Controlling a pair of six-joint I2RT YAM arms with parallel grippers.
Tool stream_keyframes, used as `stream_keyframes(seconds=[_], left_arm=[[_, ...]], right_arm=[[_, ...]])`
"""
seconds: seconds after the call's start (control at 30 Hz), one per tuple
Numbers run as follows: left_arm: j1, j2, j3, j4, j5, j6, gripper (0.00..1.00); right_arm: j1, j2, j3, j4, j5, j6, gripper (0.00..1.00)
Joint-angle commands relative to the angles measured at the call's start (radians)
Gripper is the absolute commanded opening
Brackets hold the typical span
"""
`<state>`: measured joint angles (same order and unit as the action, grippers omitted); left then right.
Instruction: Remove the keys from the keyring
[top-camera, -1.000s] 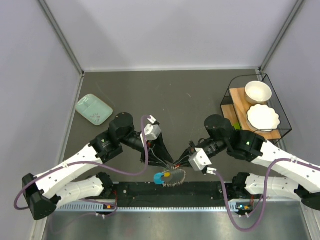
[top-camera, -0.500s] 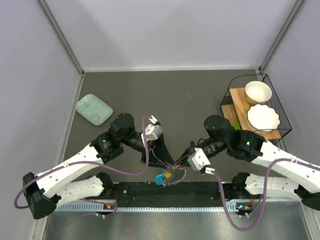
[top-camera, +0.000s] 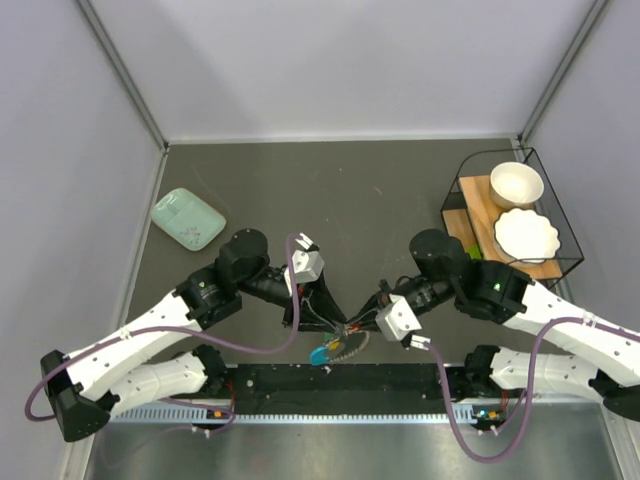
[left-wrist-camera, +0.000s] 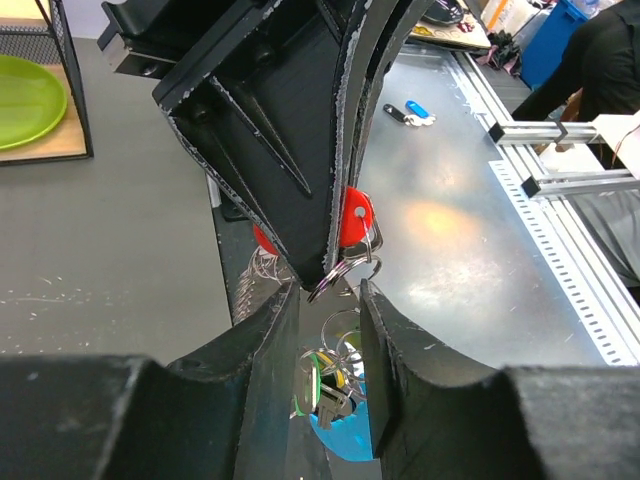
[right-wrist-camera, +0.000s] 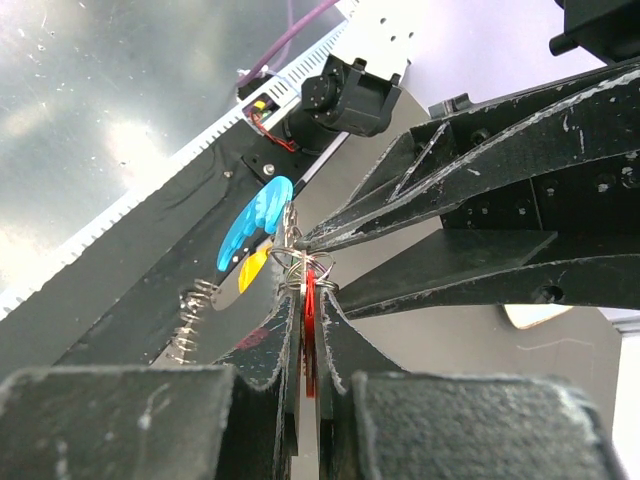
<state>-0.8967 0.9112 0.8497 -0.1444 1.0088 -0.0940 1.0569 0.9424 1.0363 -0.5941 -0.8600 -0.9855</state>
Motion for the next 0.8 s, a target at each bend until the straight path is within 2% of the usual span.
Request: stream_keyframes(seconds=[0.0, 0.2, 0.3, 0.43, 0.77], left_arm=[[-0.004, -0.018, 0.042, -0.03, -0.003, 0.028, 0.35], [-0.004, -0.023, 0.037, -0.043, 0.025, 0.011, 0.32], [-0.004, -0.047, 0.051, -0.101, -0.054, 0.062, 0.37], [-0.002, -0.081, 0.064, -0.147, -0.084, 0.086, 0.37], [-0.004, -0.054, 0.063, -0.084, 0.037, -0.01, 0.34]], right_arm=[[-0.009, -0.025, 0.051, 0.068, -0.031, -0.022, 0.0], [-0.009, -0.024, 0.047, 0.07, -0.025, -0.024, 0.0], [-0.008, -0.027, 0.047, 0.07, -0.025, -0.022, 0.0], [-0.008, -0.03, 0.045, 0.07, -0.024, -0.021, 0.0], [-0.008, -0.025, 0.045, 0.071, -0.024, -0.021, 0.0]])
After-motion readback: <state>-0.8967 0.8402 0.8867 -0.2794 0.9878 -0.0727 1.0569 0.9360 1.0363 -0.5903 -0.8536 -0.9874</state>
